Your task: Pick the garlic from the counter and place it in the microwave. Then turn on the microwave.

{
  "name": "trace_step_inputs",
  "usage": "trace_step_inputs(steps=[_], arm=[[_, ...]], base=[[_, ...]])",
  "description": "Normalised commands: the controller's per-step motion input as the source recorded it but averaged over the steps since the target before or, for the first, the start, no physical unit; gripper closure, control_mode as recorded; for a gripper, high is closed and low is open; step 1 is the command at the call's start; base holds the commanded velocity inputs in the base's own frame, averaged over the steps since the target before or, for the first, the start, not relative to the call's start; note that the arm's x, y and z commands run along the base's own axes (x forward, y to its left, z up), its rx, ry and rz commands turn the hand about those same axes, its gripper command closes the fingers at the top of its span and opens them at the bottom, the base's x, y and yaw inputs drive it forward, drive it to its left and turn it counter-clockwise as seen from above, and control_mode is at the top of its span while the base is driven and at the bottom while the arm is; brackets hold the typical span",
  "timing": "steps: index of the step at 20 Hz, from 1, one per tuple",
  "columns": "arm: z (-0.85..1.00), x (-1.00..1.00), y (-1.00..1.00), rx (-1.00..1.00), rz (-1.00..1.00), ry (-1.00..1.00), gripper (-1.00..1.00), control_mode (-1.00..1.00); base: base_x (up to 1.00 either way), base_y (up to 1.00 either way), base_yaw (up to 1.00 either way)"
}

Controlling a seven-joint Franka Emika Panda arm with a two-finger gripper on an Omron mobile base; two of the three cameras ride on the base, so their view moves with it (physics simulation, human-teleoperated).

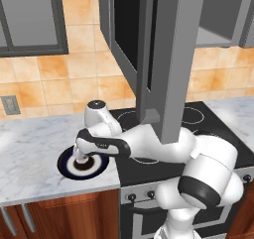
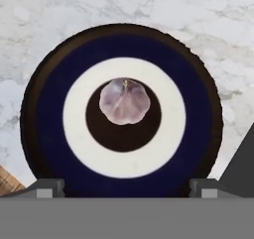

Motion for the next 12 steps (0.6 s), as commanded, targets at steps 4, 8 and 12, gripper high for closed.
trace_step_inputs(steps=[4, 8, 12], arm=[[-0.06, 0.01, 0.10, 0.00, -0.01, -0.08, -1.00, -1.00], [-0.08, 0.00, 0.10, 0.00, -0.01, -0.07, -1.00, -1.00], [-0.12, 0.02, 0.03, 0.00, -0.02, 0.00, -1.00, -1.00]], base=[[0.00, 0.00, 0.00], [0.00, 0.00, 0.00], [0.00, 0.00, 0.00]])
